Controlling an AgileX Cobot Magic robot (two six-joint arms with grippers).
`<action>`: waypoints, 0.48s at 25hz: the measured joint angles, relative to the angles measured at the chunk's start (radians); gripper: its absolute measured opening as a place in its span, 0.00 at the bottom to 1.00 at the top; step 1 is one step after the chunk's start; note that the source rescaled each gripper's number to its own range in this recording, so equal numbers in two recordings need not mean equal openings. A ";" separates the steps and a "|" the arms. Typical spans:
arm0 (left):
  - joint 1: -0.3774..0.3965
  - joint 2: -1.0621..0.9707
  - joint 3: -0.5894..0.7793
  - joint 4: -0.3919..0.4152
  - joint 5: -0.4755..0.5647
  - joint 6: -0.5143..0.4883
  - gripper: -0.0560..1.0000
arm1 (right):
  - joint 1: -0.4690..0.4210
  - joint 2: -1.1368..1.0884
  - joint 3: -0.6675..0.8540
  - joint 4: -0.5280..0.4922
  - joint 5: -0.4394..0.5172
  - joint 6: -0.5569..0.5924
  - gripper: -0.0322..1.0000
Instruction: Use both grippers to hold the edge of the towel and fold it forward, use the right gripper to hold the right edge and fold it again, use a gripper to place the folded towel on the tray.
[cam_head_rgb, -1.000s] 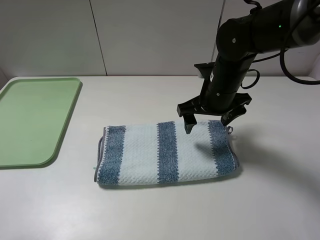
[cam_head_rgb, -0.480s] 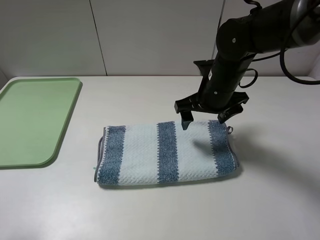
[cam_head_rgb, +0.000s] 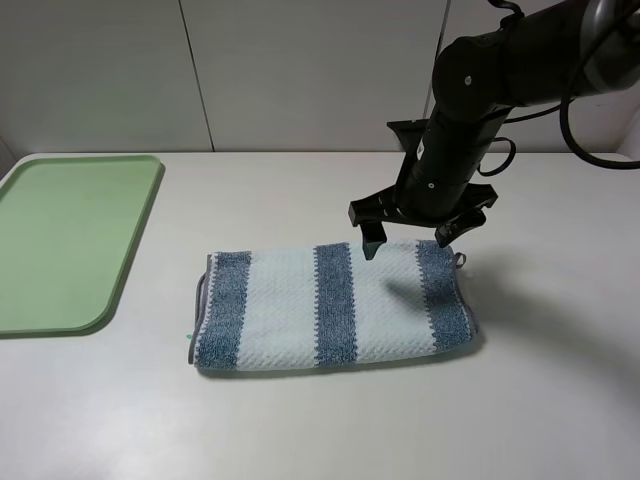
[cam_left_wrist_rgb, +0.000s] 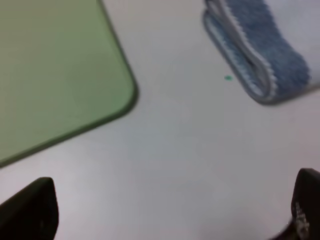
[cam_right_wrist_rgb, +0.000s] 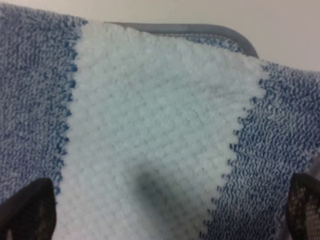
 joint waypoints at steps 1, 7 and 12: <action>0.000 0.000 0.002 -0.029 0.003 0.019 0.92 | 0.000 0.000 0.000 0.000 0.000 0.000 1.00; 0.000 0.000 0.006 -0.076 0.014 0.066 0.92 | 0.000 0.000 0.000 0.000 0.000 -0.003 1.00; 0.008 0.000 0.006 -0.078 0.014 0.068 0.92 | 0.000 0.000 0.000 0.000 0.002 -0.003 1.00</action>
